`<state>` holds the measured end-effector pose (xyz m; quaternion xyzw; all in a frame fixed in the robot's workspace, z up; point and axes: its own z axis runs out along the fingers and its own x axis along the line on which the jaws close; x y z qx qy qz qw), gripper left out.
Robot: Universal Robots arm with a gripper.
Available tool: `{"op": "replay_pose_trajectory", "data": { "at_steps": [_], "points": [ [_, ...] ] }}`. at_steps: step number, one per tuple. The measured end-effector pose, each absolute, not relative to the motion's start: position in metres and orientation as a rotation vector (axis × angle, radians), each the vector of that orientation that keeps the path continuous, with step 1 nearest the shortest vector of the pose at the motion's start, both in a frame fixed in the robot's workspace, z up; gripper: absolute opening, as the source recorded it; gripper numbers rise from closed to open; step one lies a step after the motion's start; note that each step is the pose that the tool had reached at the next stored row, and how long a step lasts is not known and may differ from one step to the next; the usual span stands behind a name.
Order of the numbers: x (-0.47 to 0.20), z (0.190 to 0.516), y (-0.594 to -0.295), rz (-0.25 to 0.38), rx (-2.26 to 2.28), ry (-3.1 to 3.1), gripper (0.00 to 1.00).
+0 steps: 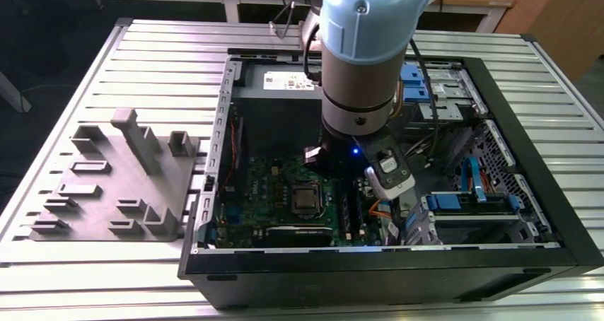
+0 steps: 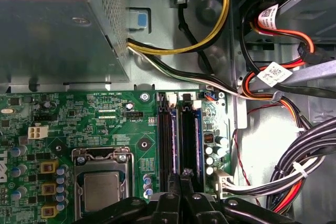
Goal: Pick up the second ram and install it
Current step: 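Insert the second ram into the second slot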
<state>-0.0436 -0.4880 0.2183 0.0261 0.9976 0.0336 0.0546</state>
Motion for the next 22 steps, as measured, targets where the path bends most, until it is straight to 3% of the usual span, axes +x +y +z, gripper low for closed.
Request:
{"op": "replay_pose_trajectory", "data": {
  "at_steps": [15, 17, 18, 22],
  "points": [
    [-0.0436, 0.2158, -0.4881, 0.084, 0.078, 3.03, 0.08],
    [-0.0436, 0.2155, -0.488, 0.085, 0.078, 3.03, 0.09],
    [-0.0436, 0.2156, -0.488, 0.085, 0.078, 3.03, 0.16],
    [-0.0436, 0.2202, -0.488, 0.085, 0.078, 3.03, 0.16]
  ]
}}
